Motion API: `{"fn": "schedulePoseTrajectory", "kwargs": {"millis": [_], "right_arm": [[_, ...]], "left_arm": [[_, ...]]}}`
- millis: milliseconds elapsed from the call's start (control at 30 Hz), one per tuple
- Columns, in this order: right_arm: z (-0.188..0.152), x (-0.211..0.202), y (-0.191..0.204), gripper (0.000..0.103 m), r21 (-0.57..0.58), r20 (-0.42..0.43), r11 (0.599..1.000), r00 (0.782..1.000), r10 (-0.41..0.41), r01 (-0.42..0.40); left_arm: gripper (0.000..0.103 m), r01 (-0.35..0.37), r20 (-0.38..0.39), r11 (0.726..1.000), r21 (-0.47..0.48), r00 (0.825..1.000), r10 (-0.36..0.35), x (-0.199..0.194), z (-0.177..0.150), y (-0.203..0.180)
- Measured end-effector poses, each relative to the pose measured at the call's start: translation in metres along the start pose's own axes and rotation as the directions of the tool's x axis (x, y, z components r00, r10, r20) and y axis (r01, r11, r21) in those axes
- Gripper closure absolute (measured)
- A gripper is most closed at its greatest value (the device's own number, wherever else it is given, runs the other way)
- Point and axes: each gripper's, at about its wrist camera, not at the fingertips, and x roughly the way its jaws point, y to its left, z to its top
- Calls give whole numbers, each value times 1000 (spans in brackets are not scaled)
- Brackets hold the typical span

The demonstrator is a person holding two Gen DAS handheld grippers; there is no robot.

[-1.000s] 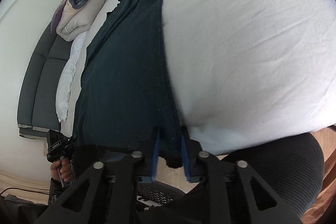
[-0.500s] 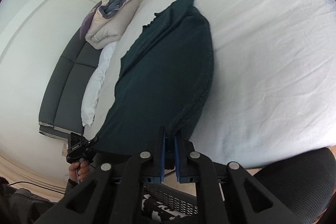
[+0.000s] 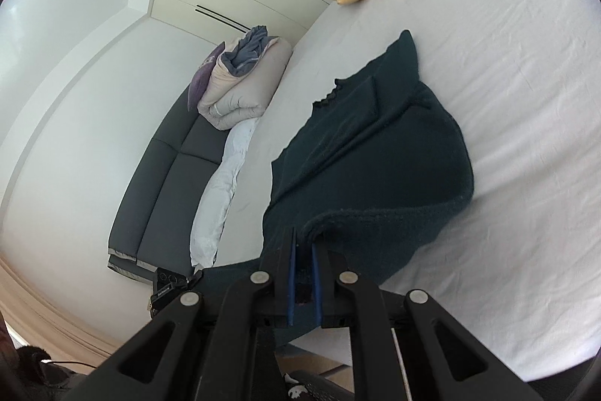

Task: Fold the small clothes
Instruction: 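Carry the hem over the body toward the collar with both grippers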

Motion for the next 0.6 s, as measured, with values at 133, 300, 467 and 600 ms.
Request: {"fn": "schedulePoseTrajectory", "kwargs": {"millis": [133,300,467,600], "right_arm": [[27,17,8,94,-2,24,1000,1000,13,-13],[62,43,10,94,4,42,1000,999,4,-4],[100,69,-1,94,37,61,999,998,-27,25],[130,87,-16,94,69,82,997,995,-52,46]], "left_arm": [[97,24,37,1000,-17,999,-23,5,28,-2],[97,24,73,1000,-15,997,-23,16,66,-9],[97,18,97,1000,-18,995,-16,42,115,-16],[97,-9,98,1000,-16,995,10,72,159,-17]]}}
